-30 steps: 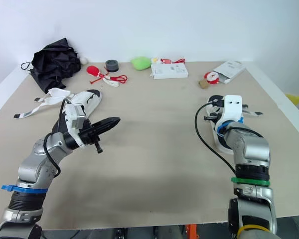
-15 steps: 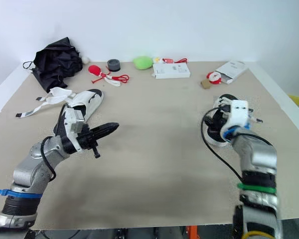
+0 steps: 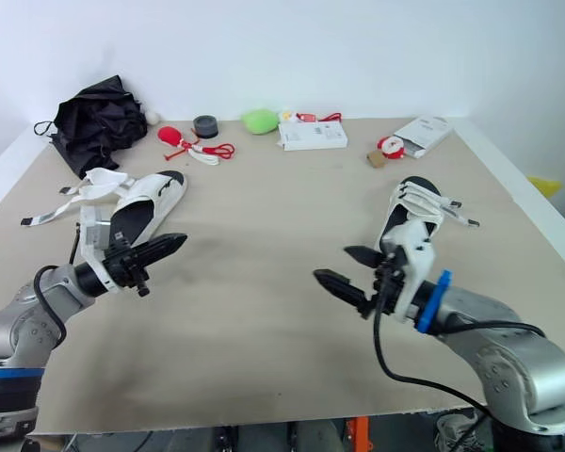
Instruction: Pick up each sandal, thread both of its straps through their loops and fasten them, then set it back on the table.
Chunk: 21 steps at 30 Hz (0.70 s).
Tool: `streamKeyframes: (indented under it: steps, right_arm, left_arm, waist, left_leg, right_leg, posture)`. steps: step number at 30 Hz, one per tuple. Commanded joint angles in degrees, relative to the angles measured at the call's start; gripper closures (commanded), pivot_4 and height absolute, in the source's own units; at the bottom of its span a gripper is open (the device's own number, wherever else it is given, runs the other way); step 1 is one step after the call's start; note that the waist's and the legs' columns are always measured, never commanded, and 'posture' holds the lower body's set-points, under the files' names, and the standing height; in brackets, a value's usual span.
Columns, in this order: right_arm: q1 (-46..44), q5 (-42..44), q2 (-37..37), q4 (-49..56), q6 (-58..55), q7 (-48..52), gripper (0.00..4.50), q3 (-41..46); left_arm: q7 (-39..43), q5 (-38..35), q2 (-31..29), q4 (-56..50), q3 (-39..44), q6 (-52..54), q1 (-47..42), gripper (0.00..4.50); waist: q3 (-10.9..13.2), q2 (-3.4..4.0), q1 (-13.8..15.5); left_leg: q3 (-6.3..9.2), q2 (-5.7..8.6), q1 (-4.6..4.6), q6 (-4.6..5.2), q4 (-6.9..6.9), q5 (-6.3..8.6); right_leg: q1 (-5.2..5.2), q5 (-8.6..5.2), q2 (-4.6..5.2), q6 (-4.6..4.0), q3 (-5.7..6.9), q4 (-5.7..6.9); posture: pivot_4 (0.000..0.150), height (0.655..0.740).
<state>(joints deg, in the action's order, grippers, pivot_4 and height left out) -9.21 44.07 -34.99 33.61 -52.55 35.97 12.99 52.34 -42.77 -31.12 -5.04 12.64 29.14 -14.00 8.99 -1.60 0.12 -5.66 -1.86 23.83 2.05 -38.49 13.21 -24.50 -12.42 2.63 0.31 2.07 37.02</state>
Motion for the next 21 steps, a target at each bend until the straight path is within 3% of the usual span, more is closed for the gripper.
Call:
streamKeyframes:
  steps: [1,11,14,17,21]
  right_arm:
    - [-2.9,-1.6,1.2,-1.1,2.6,0.6,0.03,-5.4]
    - [-9.0,-3.7,5.7,-4.6,5.7,1.7,0.03,-14.4]
    - [-9.5,-3.9,6.5,-5.2,6.1,1.4,0.00,-14.9]
    - [-9.7,-3.9,7.1,-5.1,6.3,1.3,0.00,-15.3]
    - [-9.3,-3.5,7.9,-4.1,6.2,0.5,0.00,-15.0]
  left_arm:
    - [-1.9,-1.1,-0.3,-2.0,3.4,-0.3,0.7,4.50]
    - [-16.4,2.2,0.6,0.8,7.6,1.4,-0.4,4.50]
    - [-18.2,3.3,0.4,3.0,6.8,1.8,-2.7,3.61]
    - [-18.9,6.2,0.4,5.3,4.4,0.9,-6.5,2.37]
    - [-22.2,8.8,2.4,12.2,2.5,2.5,-14.7,0.34]
  waist:
    - [0.0,-0.01,0.2]
    - [0.0,-0.07,0.4]
    - [0.0,-0.19,0.4]
    - [0.0,-0.24,0.4]
    - [0.0,-0.31,0.5]
  left_leg:
    - [-0.01,0.01,0.02,0.00,0.00,0.00]
    - [0.04,0.17,0.53,-0.07,0.04,0.11]
    - [0.04,0.19,0.53,-0.06,0.02,0.10]
    - [0.01,0.18,0.52,-0.06,0.00,0.08]
    - [0.03,0.19,0.52,-0.04,-0.01,0.02]
  right_leg:
    - [-0.01,0.01,0.02,-0.02,0.00,0.00]
    - [-0.43,0.22,0.13,-0.20,-0.01,0.00]
    - [-0.42,0.22,0.13,-0.08,0.03,0.00]
    - [-0.42,0.24,0.14,-0.04,0.04,0.00]
    - [-0.40,0.29,0.11,0.00,0.07,0.00]
  posture:
    - [0.150,0.7400]
    - [0.150,0.7400]
    - [0.150,0.7400]
    - [0.150,0.7400]
    - [0.150,0.7400]
